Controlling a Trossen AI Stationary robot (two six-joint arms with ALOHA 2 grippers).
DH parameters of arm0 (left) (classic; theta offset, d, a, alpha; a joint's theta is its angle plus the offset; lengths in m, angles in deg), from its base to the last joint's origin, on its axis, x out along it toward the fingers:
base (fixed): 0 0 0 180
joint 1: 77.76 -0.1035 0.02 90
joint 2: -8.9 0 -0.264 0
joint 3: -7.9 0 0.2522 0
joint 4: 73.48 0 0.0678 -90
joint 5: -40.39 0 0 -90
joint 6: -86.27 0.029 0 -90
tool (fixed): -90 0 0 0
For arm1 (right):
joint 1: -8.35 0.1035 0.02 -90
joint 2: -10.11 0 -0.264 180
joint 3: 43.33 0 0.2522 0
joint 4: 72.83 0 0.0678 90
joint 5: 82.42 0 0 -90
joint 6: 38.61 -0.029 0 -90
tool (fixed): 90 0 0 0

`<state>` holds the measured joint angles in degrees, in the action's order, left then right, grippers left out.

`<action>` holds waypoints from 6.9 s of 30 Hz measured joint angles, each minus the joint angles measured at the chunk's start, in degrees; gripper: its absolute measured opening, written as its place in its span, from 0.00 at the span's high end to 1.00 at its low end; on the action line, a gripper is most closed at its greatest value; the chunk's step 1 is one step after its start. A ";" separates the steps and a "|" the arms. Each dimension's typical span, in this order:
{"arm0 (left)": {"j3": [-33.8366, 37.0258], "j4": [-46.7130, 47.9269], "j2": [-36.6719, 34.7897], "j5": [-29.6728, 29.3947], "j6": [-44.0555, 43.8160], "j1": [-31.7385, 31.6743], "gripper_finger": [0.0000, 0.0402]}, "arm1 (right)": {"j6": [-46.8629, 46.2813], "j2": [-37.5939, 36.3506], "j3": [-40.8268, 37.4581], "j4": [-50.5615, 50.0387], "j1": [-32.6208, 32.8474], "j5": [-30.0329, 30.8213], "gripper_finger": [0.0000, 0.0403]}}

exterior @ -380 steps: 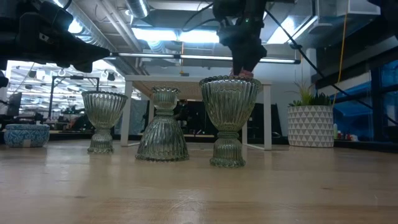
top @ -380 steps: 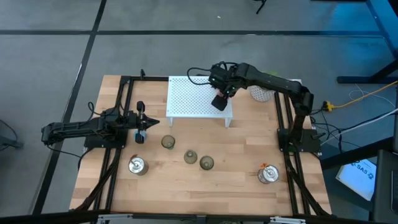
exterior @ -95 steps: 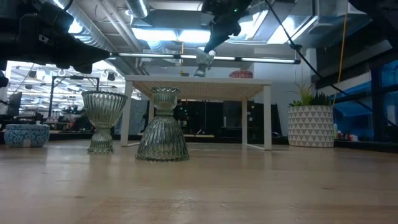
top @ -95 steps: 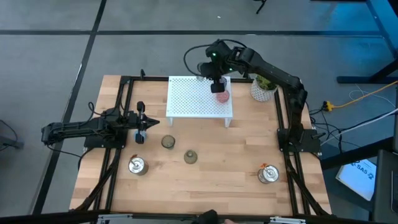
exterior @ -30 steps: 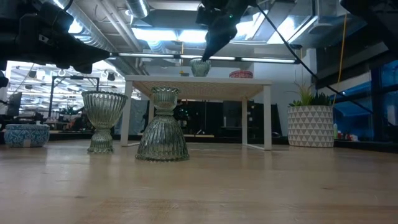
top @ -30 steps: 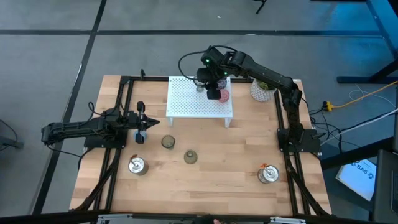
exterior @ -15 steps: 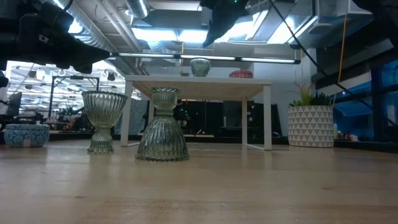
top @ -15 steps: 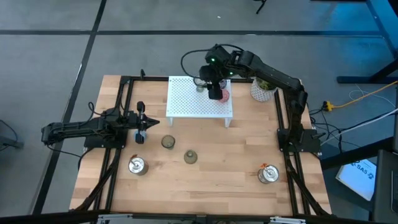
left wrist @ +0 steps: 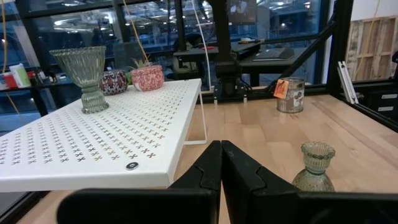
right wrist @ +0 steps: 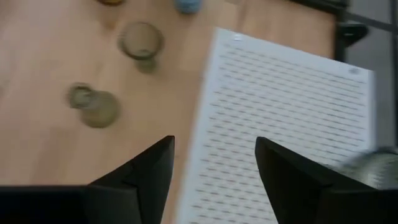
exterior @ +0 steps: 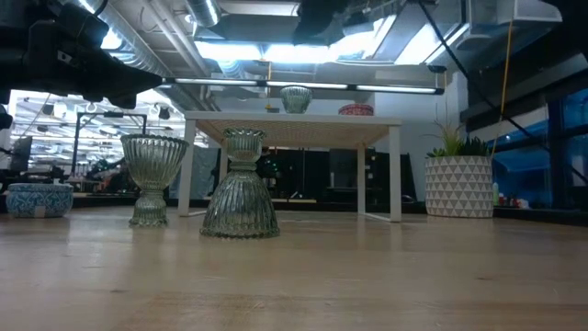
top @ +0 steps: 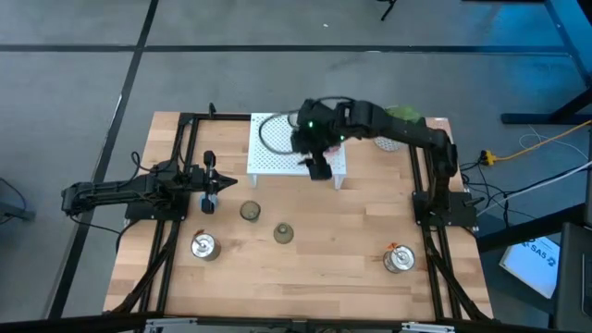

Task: Pick & Place candle stick holders
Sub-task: Put the right green glass candle holder on the shelf aligned with the other glass candle holder

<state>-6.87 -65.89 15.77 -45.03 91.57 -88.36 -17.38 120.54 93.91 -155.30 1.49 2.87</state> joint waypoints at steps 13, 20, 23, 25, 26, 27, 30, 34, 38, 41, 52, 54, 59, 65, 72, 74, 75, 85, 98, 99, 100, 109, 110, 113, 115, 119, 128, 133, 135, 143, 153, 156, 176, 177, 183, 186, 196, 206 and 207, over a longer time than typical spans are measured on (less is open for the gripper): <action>0.00 0.00 0.00 0.00 0.00 0.00 1.00 | -12.18 0.45 0.00 -0.11 11.84 -4.84 0.42; 0.01 0.00 0.00 0.00 -0.01 -0.02 1.00 | -16.27 1.25 0.04 1.24 16.34 -4.96 0.42; 0.00 0.00 0.00 0.00 0.00 -0.01 1.00 | -18.18 2.06 -0.03 2.53 17.62 -4.98 0.42; 0.00 0.00 0.02 0.00 0.00 0.00 1.00 | -18.68 2.42 -0.03 3.18 18.48 -4.96 0.42; 0.00 0.00 0.02 0.00 0.00 -0.02 1.00 | -18.70 2.66 -0.04 3.17 18.80 -4.94 0.42; 0.00 0.02 0.02 0.00 0.00 -0.01 1.00 | -18.49 3.15 -0.01 3.88 19.07 -4.97 0.42; 0.00 0.00 0.02 0.00 -0.01 0.01 1.00 | -17.31 4.27 -0.04 3.90 19.86 -4.93 0.42; 0.00 0.05 0.02 0.00 0.00 0.01 1.00 | -16.07 5.90 -0.06 4.36 20.53 -1.27 0.42; 0.00 -0.06 0.22 0.00 -0.01 0.00 1.00 | -15.11 7.29 -0.07 6.70 20.67 3.42 0.42; 0.02 0.22 0.34 0.00 0.00 0.00 1.00 | -17.00 8.06 -0.01 7.96 20.65 3.40 0.42; 0.02 0.41 0.79 0.00 0.00 0.00 1.00 | -18.26 7.72 -0.04 5.06 20.95 3.01 0.42; 0.02 0.40 0.79 0.00 0.00 -0.01 1.00 | -18.27 7.72 -0.04 3.96 20.97 2.35 0.42; 0.02 0.39 0.79 0.00 0.00 -0.01 1.00 | -18.25 7.69 -0.04 3.65 21.75 1.05 0.42; 0.02 0.39 0.79 0.00 0.00 -0.02 1.00 | -16.36 7.49 -2.95 6.28 23.08 -0.99 0.43; 0.02 0.39 0.79 0.00 0.00 -0.02 1.00 | -13.01 7.65 -6.36 8.52 23.55 -4.96 0.50; 0.02 0.39 0.79 0.00 0.00 -0.01 1.00 | -12.78 7.63 -6.38 8.79 23.53 -4.28 0.52; 0.02 0.40 0.79 0.00 -0.01 0.00 1.00 | -12.56 7.49 -6.88 9.50 23.53 -3.83 0.54; 0.02 0.39 0.79 0.00 0.00 0.00 1.00 | -11.77 7.67 -18.13 17.28 23.53 -3.02 0.61; 0.02 0.41 0.79 0.00 -0.01 0.00 1.00 | -13.98 7.63 -20.39 23.73 23.34 0.25 0.69; 0.02 0.42 0.79 0.00 0.00 0.01 1.00 | -13.82 7.63 -20.39 23.73 23.26 0.34 0.69; 0.02 0.42 0.79 0.00 -0.02 0.01 1.00 | -13.33 7.63 -20.39 23.76 23.26 0.48 0.69; 0.02 0.42 0.79 0.00 0.00 -0.02 1.00 | -11.68 9.81 -20.39 24.59 22.13 1.72 0.73; 0.02 0.41 0.79 0.00 -0.01 -0.01 1.00 | -11.55 10.10 -20.39 24.22 21.88 1.73 0.73; 0.02 0.40 0.79 0.00 0.00 -0.02 1.00 | -11.37 10.80 -20.39 24.32 21.17 1.89 0.75; 0.02 0.42 0.79 0.00 -0.02 -0.01 1.00 | -11.37 10.82 -20.39 24.51 20.71 2.27 0.76; 0.02 0.42 0.78 0.00 0.00 0.00 1.00 | -11.39 11.35 -20.33 25.46 20.27 2.68 0.77; 0.02 0.42 0.77 0.00 0.00 -0.02 1.00 | -11.35 12.97 -20.31 25.43 20.26 2.78 0.77; 0.02 0.42 0.77 0.00 0.00 -0.02 1.00 | -11.40 13.60 -20.31 25.61 20.25 2.79 0.77; 0.02 0.41 0.79 0.00 -0.02 -0.02 1.00 | -11.81 13.57 -20.31 25.15 20.20 2.80 0.79; 0.02 0.40 0.79 0.00 -0.02 -0.01 1.00 | -13.09 13.22 -20.14 23.48 20.15 3.48 0.91; 0.02 0.42 0.79 0.00 0.00 0.00 1.00 | -13.99 6.01 -20.53 12.98 20.56 -0.67 0.96; 0.02 0.42 0.78 0.00 -0.02 -0.01 1.00 | -15.07 2.49 -20.34 12.53 20.41 -0.66 0.96; 0.02 -0.69 0.79 0.00 -1.11 0.00 1.00 | -13.73 -0.59 -20.15 8.83 20.17 -6.29 0.97; 0.00 -1.65 0.76 0.14 -3.88 -0.01 1.00 | -13.72 -1.16 -20.15 9.07 19.78 -6.68 0.97; 0.00 -7.68 0.75 -0.58 -18.35 -0.01 1.00 | -13.25 -4.08 -20.06 13.66 18.29 -4.28 0.97; 0.00 -12.91 0.72 -1.03 -18.48 -0.02 1.00 | -10.79 -4.74 -20.06 17.71 16.94 -4.05 0.97; 0.00 -27.82 0.72 -0.96 -14.58 -0.02 1.00 | -9.69 -5.11 -19.98 31.33 12.62 -2.67 0.97; 0.00 -28.94 0.76 -6.58 -9.10 0.00 1.00 | -10.27 -5.11 -19.98 36.08 11.15 6.23 0.97; 0.00 -28.17 0.76 -7.83 -7.40 -0.01 0.99 | -10.27 -5.11 -19.98 36.31 10.76 6.23 0.97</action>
<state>-6.87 -94.06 16.54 -52.85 84.17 -88.37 -27.65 115.42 73.93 -118.99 12.25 9.10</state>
